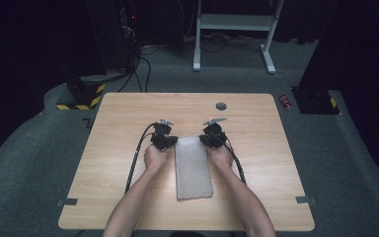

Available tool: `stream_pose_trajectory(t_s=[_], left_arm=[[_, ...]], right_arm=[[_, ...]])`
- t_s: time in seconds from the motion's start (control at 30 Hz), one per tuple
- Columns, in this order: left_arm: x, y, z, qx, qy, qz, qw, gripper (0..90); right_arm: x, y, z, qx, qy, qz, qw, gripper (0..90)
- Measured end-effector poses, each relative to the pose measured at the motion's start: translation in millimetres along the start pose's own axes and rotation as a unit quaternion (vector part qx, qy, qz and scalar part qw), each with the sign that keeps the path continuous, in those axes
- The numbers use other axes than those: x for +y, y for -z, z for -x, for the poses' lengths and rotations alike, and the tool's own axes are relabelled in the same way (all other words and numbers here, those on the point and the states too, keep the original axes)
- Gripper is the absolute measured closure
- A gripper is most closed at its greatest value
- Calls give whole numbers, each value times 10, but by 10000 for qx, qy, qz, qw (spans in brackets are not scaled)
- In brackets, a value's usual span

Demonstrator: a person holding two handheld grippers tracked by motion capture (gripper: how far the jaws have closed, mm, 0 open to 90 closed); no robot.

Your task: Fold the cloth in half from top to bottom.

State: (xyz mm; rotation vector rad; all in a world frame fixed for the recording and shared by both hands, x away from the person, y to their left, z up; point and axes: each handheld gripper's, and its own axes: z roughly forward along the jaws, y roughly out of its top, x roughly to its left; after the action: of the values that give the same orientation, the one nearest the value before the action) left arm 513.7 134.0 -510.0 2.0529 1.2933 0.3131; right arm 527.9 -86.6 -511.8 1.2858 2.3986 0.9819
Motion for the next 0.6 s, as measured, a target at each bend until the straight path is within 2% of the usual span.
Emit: stream_pose_trajectory(t_s=[0.17, 0.23, 0.37, 0.43, 0.5, 0.6], left_arm=[[69, 63, 16, -133, -57, 78, 9999, 898], [93, 91, 32, -182, -40, 192, 9996, 899], [138, 130, 43, -239, -55, 253, 9994, 899], [176, 159, 48, -348, -2, 311, 9989, 899], [231, 194, 77, -309, -118, 379, 9987, 899], [298, 229, 81, -323, -130, 448, 9984, 898]], right_arm=[[21, 109, 11, 98, 43, 143, 9998, 886], [36, 162, 19, 104, 73, 208, 9997, 887], [64, 256, 48, 138, 34, 345, 9993, 889], [70, 289, 59, 127, 8, 365, 9993, 890], [77, 319, 84, 107, -18, 401, 9991, 892], [89, 361, 128, 80, -101, 447, 9989, 892]])
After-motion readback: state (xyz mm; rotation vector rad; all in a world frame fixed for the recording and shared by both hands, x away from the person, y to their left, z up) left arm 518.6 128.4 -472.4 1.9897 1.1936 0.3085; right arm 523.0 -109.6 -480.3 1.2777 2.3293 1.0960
